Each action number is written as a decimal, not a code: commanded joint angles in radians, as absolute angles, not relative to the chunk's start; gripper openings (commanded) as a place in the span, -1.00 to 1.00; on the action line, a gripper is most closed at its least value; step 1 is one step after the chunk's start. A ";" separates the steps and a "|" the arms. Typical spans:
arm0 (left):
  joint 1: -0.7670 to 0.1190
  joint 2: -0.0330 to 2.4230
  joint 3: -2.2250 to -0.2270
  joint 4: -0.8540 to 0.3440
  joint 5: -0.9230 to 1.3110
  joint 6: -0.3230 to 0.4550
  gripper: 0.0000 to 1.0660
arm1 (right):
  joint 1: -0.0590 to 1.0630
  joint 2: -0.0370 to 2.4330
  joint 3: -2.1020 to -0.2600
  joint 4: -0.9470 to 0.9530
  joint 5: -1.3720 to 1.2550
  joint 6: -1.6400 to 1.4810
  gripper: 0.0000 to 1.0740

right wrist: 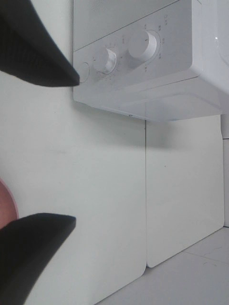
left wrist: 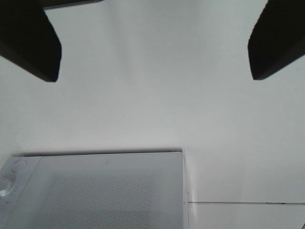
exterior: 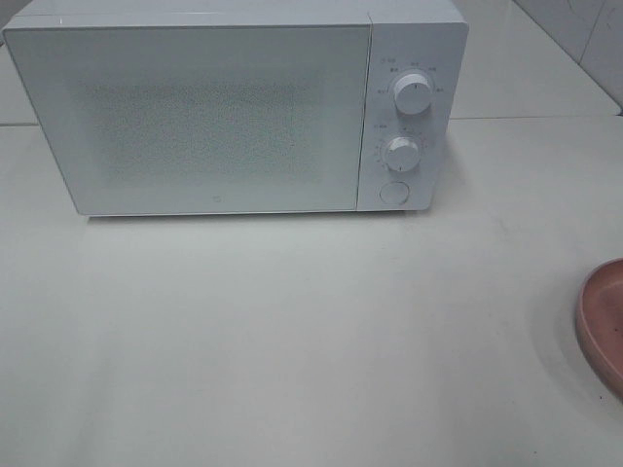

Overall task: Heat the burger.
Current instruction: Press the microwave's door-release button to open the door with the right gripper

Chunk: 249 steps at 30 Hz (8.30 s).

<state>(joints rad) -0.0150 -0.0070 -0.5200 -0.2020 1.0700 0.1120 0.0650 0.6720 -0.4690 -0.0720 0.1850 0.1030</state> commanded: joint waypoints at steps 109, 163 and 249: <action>-0.010 -0.008 -0.517 -0.202 1.075 0.109 0.87 | 0.707 1.809 -0.398 0.660 -1.106 1.298 -1.00; -0.010 -0.008 -0.517 -0.202 1.075 0.110 0.87 | 0.607 2.158 -0.878 0.725 -0.901 1.325 -1.00; -0.010 -0.007 -0.517 -0.202 1.075 0.109 0.87 | 0.587 2.100 -0.892 0.651 -0.856 1.240 -1.00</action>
